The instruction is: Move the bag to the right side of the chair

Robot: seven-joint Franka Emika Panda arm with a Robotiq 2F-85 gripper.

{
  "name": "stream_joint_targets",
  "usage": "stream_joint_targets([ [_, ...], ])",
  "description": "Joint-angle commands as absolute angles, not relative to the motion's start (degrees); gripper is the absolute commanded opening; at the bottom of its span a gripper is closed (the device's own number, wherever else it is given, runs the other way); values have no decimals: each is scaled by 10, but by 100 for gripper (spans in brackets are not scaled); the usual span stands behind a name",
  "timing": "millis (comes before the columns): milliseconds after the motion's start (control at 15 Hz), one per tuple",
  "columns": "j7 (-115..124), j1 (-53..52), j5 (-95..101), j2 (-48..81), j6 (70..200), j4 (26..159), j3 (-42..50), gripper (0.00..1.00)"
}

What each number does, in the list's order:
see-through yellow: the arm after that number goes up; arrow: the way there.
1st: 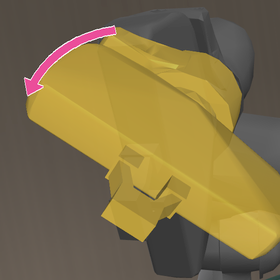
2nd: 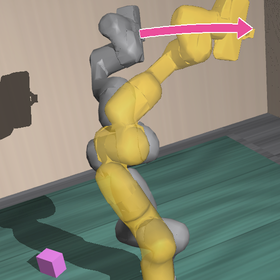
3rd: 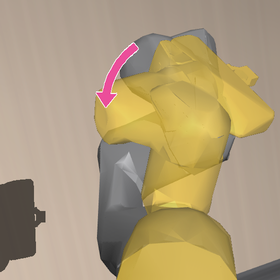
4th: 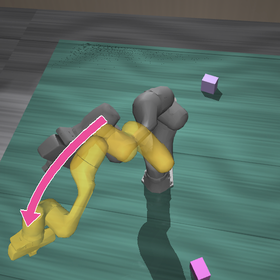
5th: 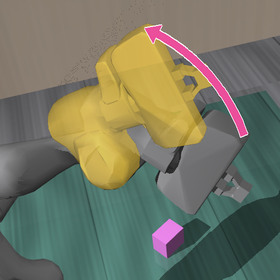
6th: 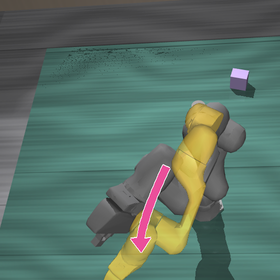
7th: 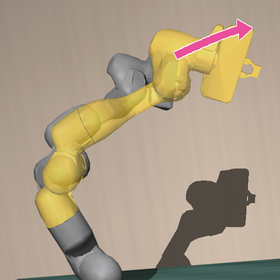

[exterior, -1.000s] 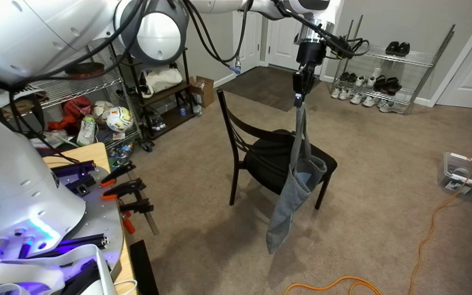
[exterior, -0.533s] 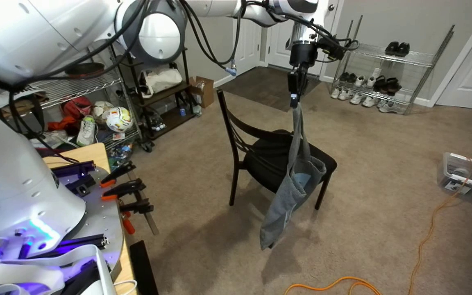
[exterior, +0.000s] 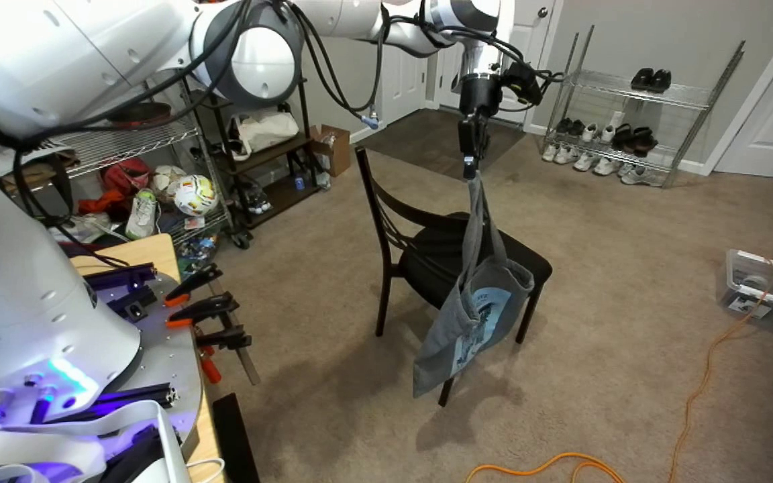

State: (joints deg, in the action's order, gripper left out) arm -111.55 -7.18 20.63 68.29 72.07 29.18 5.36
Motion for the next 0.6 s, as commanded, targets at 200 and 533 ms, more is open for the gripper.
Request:
stream_joint_targets([
  [200, -1114, -76, 218, 690, 715, 293, 67, 2],
  [533, -1094, -82, 233, 704, 719, 291, 94, 2],
])
